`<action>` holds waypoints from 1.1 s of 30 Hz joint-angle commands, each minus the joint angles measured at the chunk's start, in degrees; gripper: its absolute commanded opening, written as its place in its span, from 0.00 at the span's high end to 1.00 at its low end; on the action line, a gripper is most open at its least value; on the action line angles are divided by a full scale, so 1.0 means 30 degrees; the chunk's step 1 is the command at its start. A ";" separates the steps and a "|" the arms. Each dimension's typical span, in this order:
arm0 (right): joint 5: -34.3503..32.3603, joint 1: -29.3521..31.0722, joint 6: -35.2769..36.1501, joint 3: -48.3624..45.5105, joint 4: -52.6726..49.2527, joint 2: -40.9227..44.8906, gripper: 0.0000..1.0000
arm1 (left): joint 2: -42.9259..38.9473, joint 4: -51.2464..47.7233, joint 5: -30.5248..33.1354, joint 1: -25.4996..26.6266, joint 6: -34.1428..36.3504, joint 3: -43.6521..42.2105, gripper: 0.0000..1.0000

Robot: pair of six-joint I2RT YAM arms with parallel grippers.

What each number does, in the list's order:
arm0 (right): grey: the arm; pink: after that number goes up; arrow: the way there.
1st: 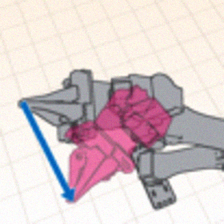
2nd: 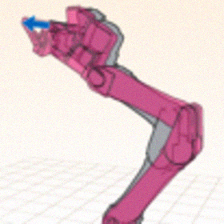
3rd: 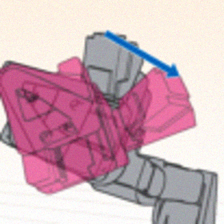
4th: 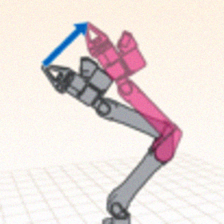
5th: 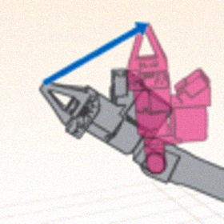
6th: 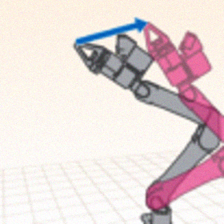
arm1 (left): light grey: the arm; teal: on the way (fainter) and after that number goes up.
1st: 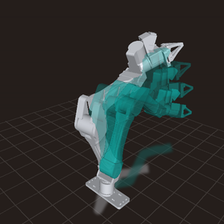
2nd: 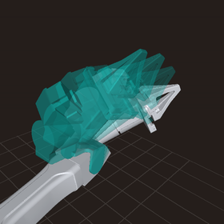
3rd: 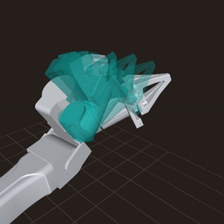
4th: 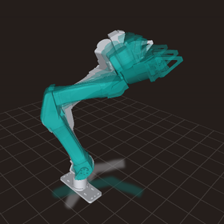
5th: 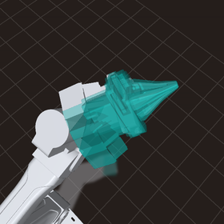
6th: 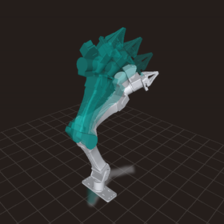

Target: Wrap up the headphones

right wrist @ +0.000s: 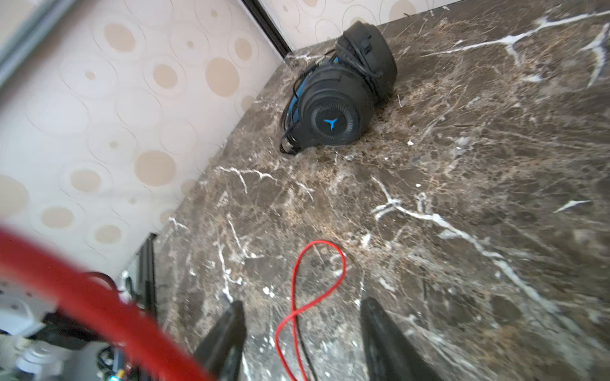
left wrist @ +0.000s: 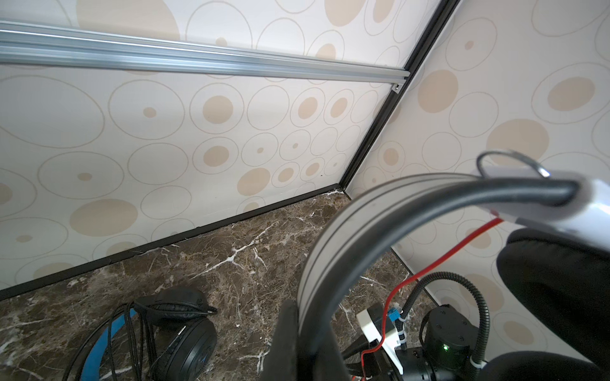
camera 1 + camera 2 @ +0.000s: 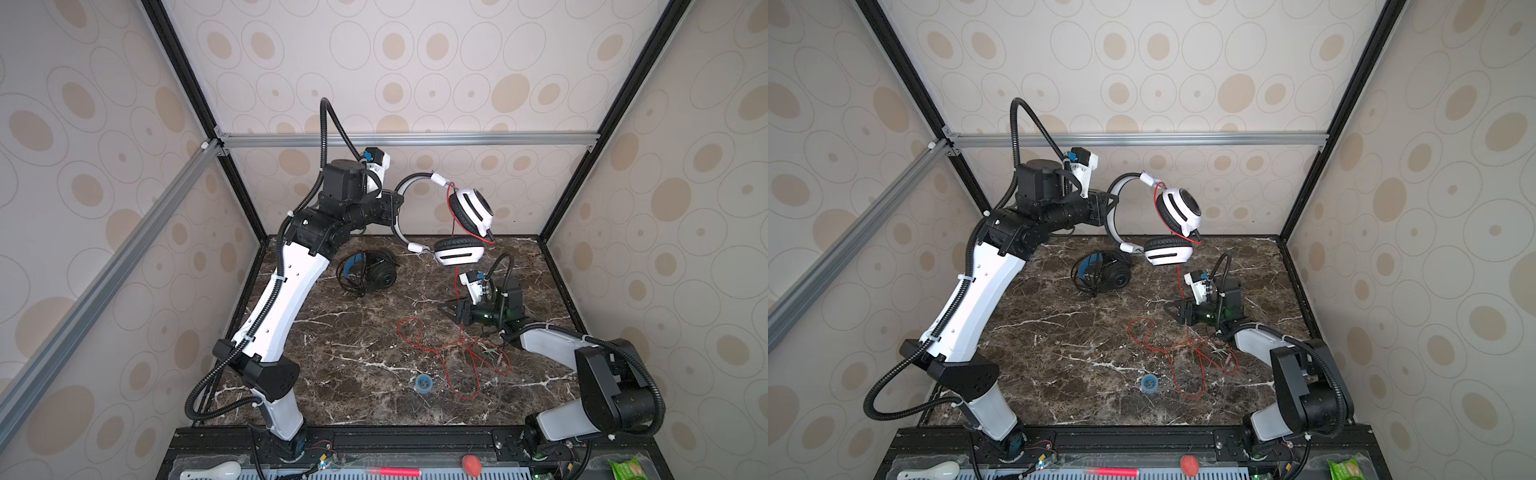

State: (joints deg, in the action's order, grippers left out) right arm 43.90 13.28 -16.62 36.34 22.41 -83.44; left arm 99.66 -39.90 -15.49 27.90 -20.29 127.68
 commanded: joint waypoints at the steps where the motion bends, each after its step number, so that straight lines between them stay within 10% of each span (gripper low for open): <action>1: -0.0802 0.0264 0.0957 -0.0152 -0.1298 0.1402 0.59 | -0.0469 0.1632 -0.0067 -0.0812 -0.1835 0.0669 1.00; 10: -0.2570 0.1313 0.3296 0.0552 -0.6404 0.3886 0.98 | -0.1719 0.3538 0.0984 -0.2594 -0.3781 -0.2112 1.00; 33: -0.9579 1.0211 0.8851 0.7120 -1.6891 0.6338 1.00 | -0.1051 0.6438 0.8380 -0.2844 -0.6447 -0.6582 1.00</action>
State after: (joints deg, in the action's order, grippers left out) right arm 16.78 42.74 7.20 55.77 -23.35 -63.55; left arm 97.84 -27.03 4.56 19.05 -36.69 107.24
